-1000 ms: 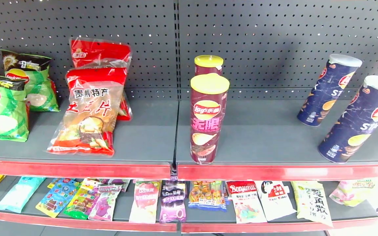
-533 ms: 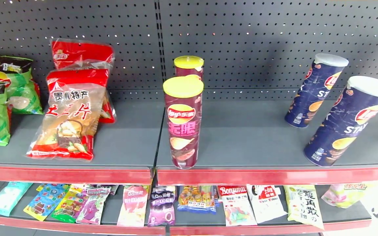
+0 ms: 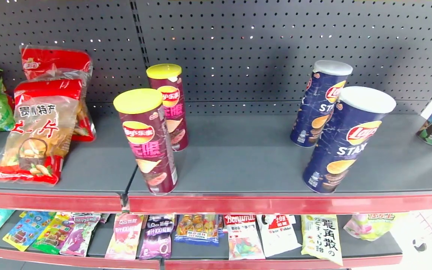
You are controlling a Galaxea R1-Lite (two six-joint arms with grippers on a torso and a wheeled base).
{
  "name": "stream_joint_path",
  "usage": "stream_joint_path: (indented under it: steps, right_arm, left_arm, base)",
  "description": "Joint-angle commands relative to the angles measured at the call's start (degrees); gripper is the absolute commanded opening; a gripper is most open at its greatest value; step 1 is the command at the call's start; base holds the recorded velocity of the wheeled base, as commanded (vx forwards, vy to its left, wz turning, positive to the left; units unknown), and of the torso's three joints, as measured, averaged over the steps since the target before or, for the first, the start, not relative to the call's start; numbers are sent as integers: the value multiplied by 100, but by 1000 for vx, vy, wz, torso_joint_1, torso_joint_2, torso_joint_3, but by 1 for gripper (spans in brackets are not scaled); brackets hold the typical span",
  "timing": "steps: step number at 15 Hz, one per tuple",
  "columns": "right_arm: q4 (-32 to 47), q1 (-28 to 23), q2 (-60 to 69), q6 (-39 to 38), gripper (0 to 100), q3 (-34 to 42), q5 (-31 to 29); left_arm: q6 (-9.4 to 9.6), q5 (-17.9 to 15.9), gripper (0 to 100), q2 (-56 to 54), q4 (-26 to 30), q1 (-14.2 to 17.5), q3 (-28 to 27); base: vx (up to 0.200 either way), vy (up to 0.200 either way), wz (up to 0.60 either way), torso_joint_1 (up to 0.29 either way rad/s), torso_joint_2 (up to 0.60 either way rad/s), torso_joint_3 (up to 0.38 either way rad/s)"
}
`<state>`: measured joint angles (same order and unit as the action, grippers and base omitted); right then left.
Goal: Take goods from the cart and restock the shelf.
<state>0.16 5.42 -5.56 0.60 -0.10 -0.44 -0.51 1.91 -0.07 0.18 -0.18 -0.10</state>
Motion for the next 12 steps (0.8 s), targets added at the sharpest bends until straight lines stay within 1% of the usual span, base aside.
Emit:
stream_joint_path:
  steps: [1, 8, 12]
  right_arm:
    - [2, 2, -7, 2, 100, 1, 0]
    - [-7, 2, 2, -16, 100, 1, 9]
    - [-7, -6, 2, -33, 100, 1, 70]
  left_arm:
    - [-2, 2, 100, 7, -1, 1, 1]
    - [-2, 2, 100, 7, -1, 1, 1]
    - [-2, 2, 100, 7, -1, 1, 1]
  base:
    - [0, -200, 0, 7, 7, -2]
    - [0, -200, 0, 3, 1, 7]
    - [0, 0, 0, 0, 0, 0]
